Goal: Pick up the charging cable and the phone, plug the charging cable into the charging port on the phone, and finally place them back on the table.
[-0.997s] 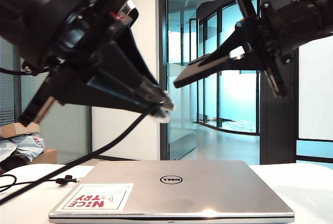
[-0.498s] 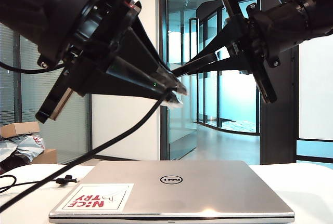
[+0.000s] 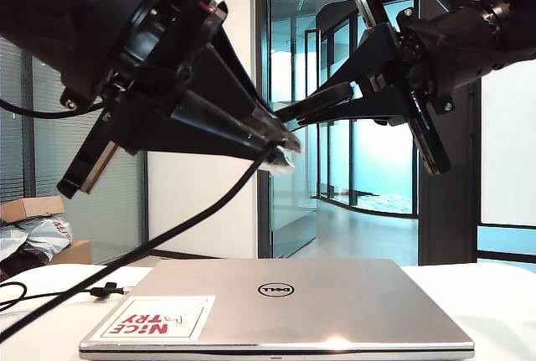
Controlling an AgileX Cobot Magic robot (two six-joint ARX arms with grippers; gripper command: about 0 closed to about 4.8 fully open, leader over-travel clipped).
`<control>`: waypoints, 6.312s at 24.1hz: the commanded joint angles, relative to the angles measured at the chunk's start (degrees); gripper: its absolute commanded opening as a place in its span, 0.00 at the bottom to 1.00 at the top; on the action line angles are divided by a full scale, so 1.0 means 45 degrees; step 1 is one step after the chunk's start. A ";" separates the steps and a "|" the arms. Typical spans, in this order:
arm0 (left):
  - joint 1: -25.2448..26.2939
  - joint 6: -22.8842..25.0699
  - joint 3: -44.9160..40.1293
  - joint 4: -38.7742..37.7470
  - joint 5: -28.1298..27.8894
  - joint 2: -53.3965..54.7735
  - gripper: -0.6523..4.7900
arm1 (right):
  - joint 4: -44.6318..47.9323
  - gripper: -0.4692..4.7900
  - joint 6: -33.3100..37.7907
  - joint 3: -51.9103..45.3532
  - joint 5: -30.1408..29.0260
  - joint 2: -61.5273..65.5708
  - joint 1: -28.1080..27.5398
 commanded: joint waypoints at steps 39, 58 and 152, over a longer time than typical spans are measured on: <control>0.0000 -0.0029 0.0010 0.0175 0.0019 -0.0015 0.11 | 0.0170 0.08 -0.1015 0.0078 -0.0083 -0.0107 0.0627; 0.0000 -0.0029 0.0010 0.0175 0.0019 -0.0015 0.11 | -0.0214 0.08 -0.1593 0.0078 -0.0015 -0.0107 0.0641; 0.5139 0.8111 0.4065 -0.4809 -0.0267 -0.1069 0.11 | -0.9262 0.56 -1.0457 0.3196 0.6246 0.5571 -0.4687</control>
